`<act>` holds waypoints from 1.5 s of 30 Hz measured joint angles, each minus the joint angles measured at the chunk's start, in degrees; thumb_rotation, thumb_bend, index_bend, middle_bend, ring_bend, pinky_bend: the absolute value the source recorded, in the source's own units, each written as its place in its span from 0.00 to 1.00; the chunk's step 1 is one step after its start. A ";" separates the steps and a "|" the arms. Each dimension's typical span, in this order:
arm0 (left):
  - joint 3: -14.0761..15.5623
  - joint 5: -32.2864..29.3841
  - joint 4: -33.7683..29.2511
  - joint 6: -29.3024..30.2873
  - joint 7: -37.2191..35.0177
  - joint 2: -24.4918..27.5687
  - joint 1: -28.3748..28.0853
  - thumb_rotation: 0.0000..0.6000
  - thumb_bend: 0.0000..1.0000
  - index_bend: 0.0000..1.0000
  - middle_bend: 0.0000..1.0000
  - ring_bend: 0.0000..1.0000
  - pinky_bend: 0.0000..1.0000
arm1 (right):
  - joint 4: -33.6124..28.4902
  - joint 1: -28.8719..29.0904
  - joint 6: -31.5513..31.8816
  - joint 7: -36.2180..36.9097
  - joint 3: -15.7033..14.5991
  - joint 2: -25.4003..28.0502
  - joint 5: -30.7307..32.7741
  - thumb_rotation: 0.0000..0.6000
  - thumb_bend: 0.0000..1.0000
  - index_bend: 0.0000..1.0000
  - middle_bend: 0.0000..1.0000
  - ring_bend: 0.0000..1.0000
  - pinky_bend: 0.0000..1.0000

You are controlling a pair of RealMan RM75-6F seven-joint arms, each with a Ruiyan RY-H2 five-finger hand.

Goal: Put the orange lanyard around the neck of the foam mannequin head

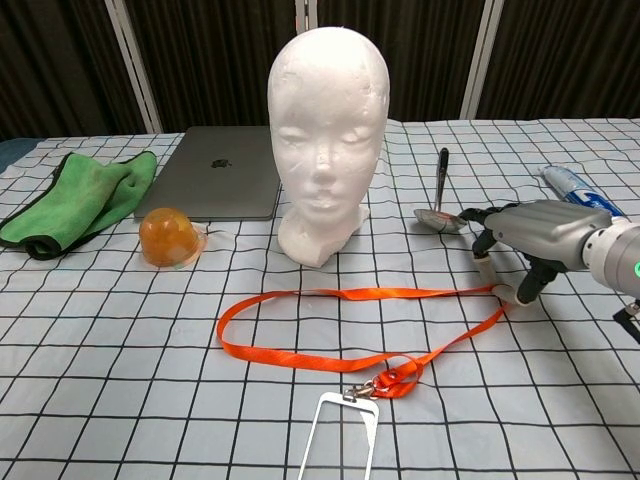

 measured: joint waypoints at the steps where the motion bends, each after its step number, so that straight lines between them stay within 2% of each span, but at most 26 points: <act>1: 0.01 0.00 0.01 -0.05 -0.03 0.00 -0.03 1.00 0.00 0.00 0.00 0.00 0.00 | 0.07 0.05 0.05 -0.05 -0.11 0.01 -0.17 1.00 0.37 0.64 0.03 0.00 0.00; 6: 0.03 0.04 0.21 -0.73 -0.04 -0.20 -0.48 1.00 0.00 0.00 0.00 0.00 0.00 | -0.12 0.07 0.85 0.87 -0.38 0.19 -1.67 1.00 0.38 0.66 0.04 0.00 0.00; 10: -0.09 0.10 -0.71 -2.40 -0.54 -0.11 -1.53 1.00 0.00 0.09 0.00 0.00 0.00 | -1.63 -0.28 1.70 2.39 -0.48 1.37 -3.29 1.00 0.39 0.66 0.04 0.00 0.00; 13: -0.47 0.60 -3.08 -4.57 -0.43 0.47 -3.53 1.00 0.06 0.20 0.00 0.00 0.00 | -3.35 -0.78 2.61 3.88 -0.59 2.90 -4.72 1.00 0.41 0.67 0.05 0.00 0.00; 18: -2.49 2.10 -6.36 -8.81 3.62 -0.47 -9.21 1.00 0.18 0.31 0.00 0.00 0.00 | -6.74 -1.92 3.83 7.14 -0.84 6.03 -6.95 1.00 0.42 0.67 0.05 0.00 0.00; 23: -4.77 1.79 -6.49 -14.82 9.03 -5.90 -15.69 1.00 0.23 0.36 0.00 0.00 0.00 | -9.76 -2.87 4.45 9.59 -1.26 8.94 -8.60 1.00 0.42 0.67 0.05 0.00 0.00; 30: -6.34 -1.66 -1.89 -21.87 13.72 -15.90 -21.98 1.00 0.27 0.39 0.00 0.00 0.00 | -11.93 -3.39 4.84 10.46 -1.83 10.68 -9.78 1.00 0.43 0.68 0.05 0.00 0.00; 38: -7.41 -7.17 3.31 -27.44 11.90 -23.24 -26.27 1.00 0.31 0.43 0.00 0.00 0.00 | -12.57 -3.36 4.96 10.28 -1.87 10.94 -9.64 1.00 0.43 0.68 0.05 0.00 0.00; 45: -7.20 -8.76 6.38 -28.61 10.94 -26.50 -27.98 1.00 0.34 0.43 0.00 0.00 0.00 | -12.34 -3.35 4.86 10.67 -1.87 10.94 -9.50 1.00 0.46 0.68 0.06 0.00 0.00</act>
